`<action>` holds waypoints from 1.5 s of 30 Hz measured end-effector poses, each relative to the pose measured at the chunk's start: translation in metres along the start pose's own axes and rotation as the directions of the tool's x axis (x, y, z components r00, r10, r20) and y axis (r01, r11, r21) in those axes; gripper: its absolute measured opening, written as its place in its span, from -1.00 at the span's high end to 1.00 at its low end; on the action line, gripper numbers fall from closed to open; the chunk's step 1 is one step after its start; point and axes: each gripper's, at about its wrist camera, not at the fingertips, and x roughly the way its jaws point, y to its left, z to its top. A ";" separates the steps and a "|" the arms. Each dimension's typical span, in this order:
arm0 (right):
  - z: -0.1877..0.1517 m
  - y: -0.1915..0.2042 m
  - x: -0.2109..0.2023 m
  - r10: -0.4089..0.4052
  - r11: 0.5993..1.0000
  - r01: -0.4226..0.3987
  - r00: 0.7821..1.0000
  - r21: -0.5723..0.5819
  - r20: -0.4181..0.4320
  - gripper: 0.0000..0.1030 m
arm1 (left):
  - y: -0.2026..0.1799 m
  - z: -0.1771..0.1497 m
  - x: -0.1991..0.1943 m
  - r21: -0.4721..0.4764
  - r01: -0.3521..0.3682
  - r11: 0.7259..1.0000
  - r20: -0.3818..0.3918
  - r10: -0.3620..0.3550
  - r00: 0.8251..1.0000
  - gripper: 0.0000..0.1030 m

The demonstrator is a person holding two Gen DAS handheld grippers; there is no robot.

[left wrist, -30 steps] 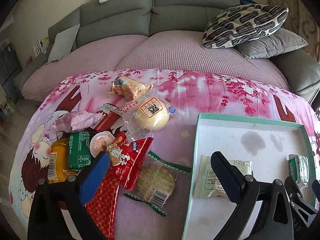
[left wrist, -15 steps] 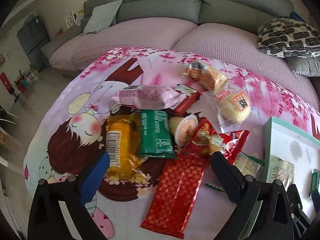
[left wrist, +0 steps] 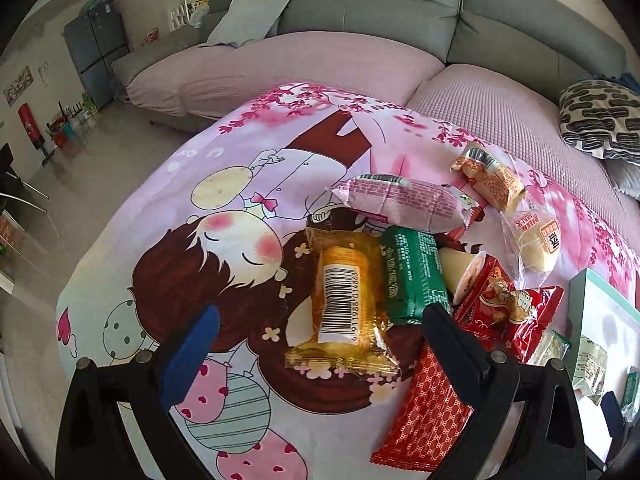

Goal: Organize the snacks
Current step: 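Move both open tools back to the snack pile, then grasp the red patterned packet with the right tool while the left tool grasps the yellow barcode packet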

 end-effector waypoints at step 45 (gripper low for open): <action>-0.012 0.122 0.001 0.020 0.972 -0.024 1.000 -0.235 -0.017 -0.89 | 0.047 0.010 0.035 -0.063 0.085 0.994 -0.084 -0.090 0.992 -0.96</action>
